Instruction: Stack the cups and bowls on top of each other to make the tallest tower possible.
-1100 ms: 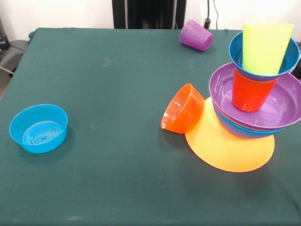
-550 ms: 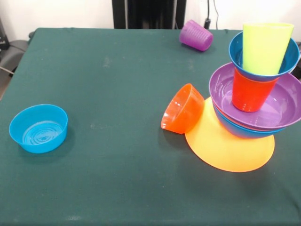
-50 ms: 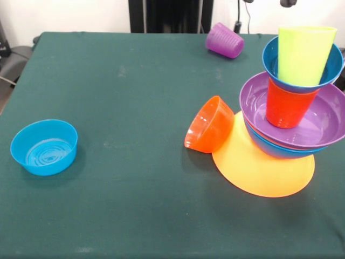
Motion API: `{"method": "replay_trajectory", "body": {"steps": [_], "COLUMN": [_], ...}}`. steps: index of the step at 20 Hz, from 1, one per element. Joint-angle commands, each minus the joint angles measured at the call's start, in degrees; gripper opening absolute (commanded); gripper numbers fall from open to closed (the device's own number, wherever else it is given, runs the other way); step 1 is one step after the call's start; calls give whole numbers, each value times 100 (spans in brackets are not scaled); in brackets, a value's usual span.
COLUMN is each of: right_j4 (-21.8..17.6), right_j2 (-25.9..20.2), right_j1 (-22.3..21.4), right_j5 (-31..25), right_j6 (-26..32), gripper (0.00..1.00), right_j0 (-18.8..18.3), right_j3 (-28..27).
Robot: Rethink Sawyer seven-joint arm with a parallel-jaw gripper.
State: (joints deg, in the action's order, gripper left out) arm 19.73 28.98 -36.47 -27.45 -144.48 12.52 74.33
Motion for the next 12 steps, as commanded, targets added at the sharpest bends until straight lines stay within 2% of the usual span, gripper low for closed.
{"method": "replay_trajectory", "body": {"steps": [1, 7, 12], "right_j4": [-542, -638, -786], "right_j2": [-587, -775, -795], "right_j1": [418, 396, 373], "right_j5": [249, 489, 348], "right_j6": [-4, 1, 72], "gripper": [100, 100, 100], "right_j0": [-150, -284, -326], "right_j3": [616, 825, 1012]}}
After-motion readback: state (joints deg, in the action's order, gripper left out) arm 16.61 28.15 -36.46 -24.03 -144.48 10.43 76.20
